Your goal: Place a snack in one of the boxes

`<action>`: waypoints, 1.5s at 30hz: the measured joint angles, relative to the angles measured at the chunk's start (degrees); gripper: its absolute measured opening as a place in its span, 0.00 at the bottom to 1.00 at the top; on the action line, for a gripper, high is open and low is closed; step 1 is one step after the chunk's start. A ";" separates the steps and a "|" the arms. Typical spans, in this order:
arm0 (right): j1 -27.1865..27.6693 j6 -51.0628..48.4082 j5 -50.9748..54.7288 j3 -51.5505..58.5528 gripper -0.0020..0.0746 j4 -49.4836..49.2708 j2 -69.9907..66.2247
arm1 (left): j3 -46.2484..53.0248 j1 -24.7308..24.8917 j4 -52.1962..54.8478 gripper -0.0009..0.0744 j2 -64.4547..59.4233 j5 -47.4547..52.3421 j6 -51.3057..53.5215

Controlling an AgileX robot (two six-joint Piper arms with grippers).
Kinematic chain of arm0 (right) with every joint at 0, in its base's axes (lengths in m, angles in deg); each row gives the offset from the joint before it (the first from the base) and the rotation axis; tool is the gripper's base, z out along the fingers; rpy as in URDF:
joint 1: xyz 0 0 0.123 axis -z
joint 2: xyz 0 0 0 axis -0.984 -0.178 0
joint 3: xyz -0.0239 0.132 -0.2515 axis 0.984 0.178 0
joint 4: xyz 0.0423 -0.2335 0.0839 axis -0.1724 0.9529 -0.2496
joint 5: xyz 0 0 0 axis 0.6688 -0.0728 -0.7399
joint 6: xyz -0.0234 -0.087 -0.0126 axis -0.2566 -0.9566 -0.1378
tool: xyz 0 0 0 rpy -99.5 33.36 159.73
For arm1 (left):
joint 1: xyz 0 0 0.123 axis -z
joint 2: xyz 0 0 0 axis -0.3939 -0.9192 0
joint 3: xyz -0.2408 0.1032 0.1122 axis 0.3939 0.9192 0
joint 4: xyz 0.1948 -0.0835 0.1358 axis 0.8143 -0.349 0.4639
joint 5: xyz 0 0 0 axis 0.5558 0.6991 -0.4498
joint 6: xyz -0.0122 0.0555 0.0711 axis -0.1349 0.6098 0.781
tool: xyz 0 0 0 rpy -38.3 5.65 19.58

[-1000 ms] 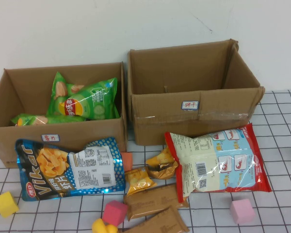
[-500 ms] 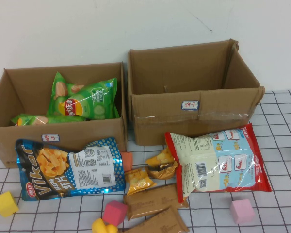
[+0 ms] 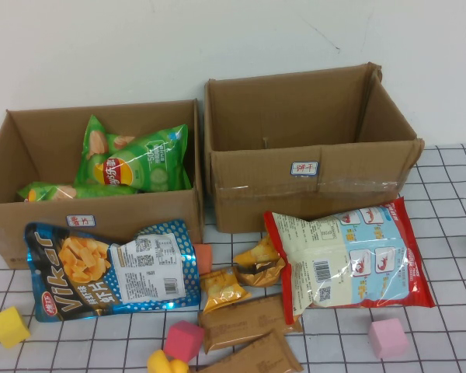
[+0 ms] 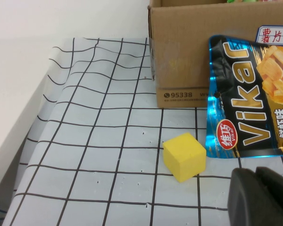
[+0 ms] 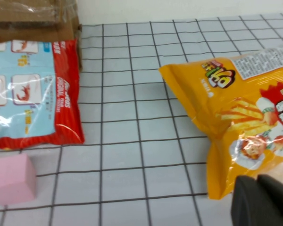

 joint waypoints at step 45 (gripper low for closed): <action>0.00 -16.60 3.27 0.37 0.02 -55.61 0.00 | -23.35 3.29 -23.89 0.01 -15.02 11.23 1.80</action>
